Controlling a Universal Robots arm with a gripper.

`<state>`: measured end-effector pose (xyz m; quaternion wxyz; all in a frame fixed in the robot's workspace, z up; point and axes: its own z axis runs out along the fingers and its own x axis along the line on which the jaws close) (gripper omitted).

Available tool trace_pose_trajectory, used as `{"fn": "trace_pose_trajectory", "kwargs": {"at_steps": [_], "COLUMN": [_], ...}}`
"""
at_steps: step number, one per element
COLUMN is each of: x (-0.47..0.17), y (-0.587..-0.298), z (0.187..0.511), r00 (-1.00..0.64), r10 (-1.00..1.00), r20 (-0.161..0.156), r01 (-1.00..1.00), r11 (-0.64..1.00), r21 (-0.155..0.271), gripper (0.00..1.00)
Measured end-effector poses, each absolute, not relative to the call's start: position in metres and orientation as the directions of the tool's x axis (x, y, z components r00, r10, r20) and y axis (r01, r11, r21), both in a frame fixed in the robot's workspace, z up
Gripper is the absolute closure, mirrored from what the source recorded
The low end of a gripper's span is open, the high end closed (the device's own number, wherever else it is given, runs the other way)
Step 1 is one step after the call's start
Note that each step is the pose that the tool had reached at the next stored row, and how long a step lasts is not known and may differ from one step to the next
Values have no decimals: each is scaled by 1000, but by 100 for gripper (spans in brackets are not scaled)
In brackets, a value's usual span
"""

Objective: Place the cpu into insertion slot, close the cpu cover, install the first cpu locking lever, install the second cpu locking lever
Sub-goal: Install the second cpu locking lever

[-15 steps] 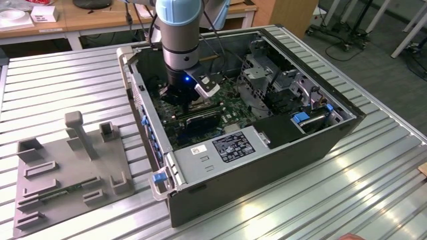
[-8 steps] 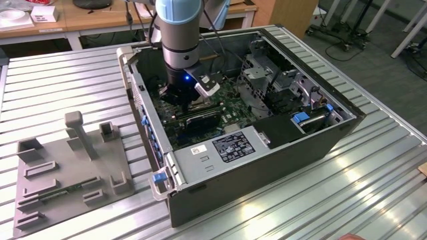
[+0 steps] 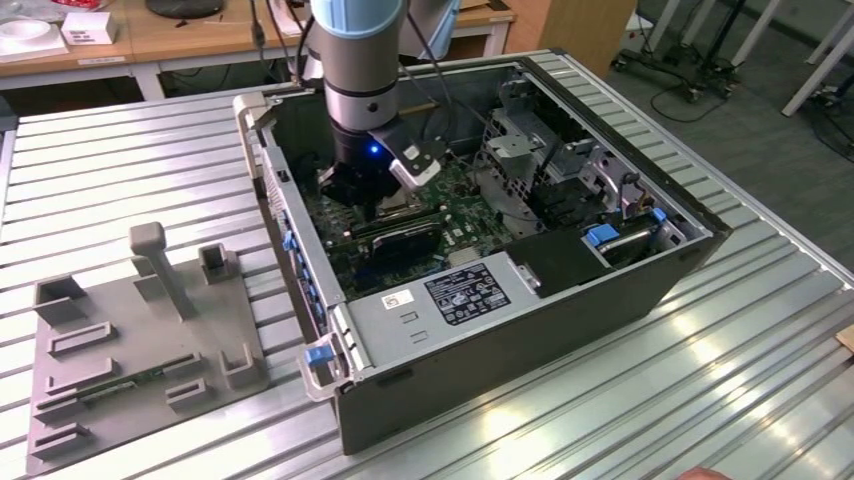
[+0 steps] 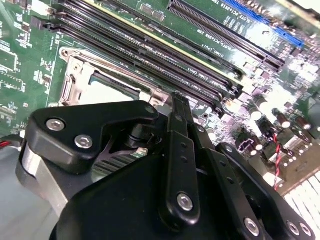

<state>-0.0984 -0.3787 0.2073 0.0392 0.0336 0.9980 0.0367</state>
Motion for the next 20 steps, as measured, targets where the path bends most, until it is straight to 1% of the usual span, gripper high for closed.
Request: {"fn": "trace_pose_trajectory", "kwargs": {"at_steps": [5, 8, 10, 20], "x": [-98, -98, -98, -83], "y": [-379, -378, -377, -371], "z": [216, 220, 220, 219], "r00": [-995, -995, -995, -995], "r10": [69, 68, 67, 67], "r20": [-72, -71, -71, -71], "r01": [65, 65, 65, 65], "r11": [996, 997, 997, 997], "r21": [67, 45, 38, 38], "gripper": [90, 90, 90, 90]}}
